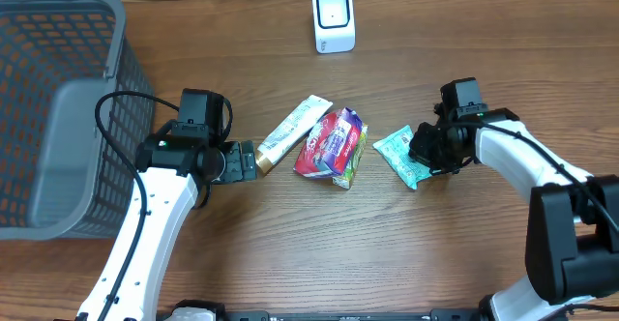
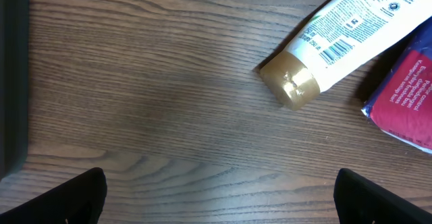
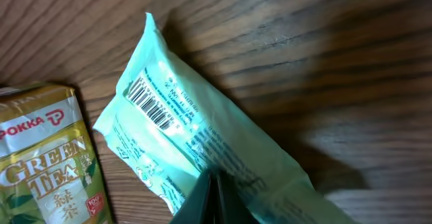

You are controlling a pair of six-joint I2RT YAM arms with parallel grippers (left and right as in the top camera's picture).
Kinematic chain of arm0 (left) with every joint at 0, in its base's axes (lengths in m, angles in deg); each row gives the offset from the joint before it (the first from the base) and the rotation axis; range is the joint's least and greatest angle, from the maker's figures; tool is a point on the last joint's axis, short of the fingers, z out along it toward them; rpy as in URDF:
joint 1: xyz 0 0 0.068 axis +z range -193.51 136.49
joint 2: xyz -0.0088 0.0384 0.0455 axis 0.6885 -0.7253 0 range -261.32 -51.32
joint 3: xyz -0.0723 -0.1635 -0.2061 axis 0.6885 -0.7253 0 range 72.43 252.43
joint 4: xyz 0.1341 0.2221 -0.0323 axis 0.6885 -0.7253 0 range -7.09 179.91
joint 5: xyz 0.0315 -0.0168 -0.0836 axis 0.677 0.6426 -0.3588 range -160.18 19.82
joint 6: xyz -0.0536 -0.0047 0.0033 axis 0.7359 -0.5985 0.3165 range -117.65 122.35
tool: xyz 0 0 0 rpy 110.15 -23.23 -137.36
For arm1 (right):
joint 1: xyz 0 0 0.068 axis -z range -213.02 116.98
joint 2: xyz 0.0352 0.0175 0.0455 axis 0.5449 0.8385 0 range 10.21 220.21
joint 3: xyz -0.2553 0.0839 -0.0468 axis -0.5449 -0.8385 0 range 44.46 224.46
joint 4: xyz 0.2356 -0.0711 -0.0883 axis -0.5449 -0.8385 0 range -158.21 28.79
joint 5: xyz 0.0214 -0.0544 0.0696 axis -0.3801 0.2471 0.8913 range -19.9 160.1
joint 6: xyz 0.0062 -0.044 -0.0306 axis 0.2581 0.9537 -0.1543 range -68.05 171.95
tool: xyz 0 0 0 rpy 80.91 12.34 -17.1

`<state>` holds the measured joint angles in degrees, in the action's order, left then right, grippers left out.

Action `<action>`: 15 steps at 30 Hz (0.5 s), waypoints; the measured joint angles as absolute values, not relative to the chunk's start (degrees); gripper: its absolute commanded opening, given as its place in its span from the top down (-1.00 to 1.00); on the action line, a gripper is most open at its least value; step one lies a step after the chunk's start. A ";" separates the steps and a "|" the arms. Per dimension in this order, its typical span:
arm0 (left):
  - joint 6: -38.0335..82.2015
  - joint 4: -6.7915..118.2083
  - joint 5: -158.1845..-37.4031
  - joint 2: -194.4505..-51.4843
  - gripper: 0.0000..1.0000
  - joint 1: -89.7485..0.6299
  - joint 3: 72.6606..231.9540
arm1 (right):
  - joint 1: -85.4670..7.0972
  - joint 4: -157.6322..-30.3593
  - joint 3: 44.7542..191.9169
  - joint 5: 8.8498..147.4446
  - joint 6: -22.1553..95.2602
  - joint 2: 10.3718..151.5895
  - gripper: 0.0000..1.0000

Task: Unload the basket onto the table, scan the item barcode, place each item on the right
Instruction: 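Grasp the mint-green packet with the right gripper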

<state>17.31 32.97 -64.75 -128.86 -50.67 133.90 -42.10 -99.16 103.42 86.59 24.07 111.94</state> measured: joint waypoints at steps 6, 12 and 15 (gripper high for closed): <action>17.29 32.97 -64.75 -128.86 -1.00 -50.67 133.90 | -42.45 -99.41 103.64 82.57 24.14 111.94 0.92; 17.29 32.97 -64.75 -128.86 -0.99 -50.67 133.90 | -42.69 -97.22 104.60 68.52 31.15 111.90 0.45; 17.29 32.94 -64.75 -128.86 -0.99 -50.67 133.90 | -42.41 -100.83 107.86 63.99 33.95 113.10 0.10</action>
<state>17.29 32.94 -64.75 -128.86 -50.67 133.90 -42.41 -100.83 107.86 63.99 33.95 113.10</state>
